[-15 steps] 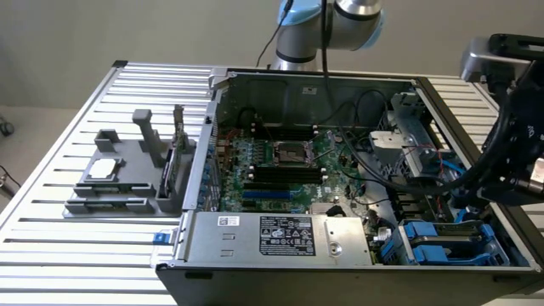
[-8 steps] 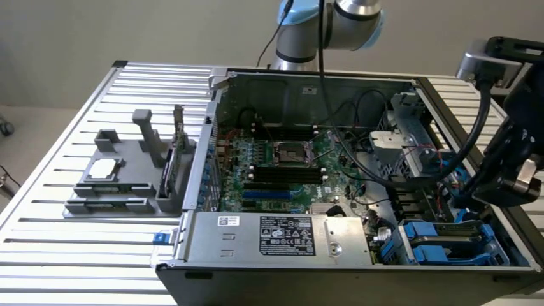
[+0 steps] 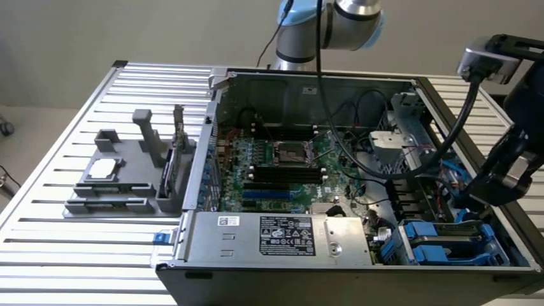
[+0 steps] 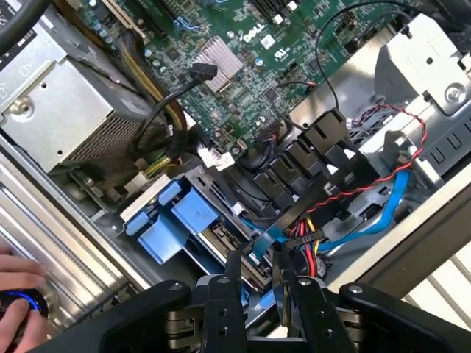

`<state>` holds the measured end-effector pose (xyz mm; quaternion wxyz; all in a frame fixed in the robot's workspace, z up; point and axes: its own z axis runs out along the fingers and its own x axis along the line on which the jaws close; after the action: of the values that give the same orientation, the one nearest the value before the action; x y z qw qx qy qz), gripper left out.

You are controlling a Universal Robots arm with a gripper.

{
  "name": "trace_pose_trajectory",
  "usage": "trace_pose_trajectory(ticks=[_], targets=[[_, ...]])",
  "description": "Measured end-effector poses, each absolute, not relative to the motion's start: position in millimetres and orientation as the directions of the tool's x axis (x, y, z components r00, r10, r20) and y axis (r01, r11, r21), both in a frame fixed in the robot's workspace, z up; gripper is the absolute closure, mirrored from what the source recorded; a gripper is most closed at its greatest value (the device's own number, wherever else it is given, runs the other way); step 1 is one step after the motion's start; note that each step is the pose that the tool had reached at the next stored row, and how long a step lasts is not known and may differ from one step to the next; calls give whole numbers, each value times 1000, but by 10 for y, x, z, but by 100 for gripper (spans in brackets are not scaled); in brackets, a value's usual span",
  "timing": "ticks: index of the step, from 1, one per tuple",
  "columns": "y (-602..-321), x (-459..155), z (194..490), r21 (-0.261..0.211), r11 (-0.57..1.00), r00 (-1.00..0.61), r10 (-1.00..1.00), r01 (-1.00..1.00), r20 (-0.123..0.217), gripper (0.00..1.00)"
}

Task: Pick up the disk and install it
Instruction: 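Insert the first disk wire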

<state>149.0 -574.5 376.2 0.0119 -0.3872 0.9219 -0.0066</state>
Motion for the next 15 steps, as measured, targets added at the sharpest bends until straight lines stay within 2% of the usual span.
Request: trace_pose_trajectory(ticks=[15], targets=[[-5744, 1491, 3764, -19, 844, -844, -537, -537, -13, 69]])
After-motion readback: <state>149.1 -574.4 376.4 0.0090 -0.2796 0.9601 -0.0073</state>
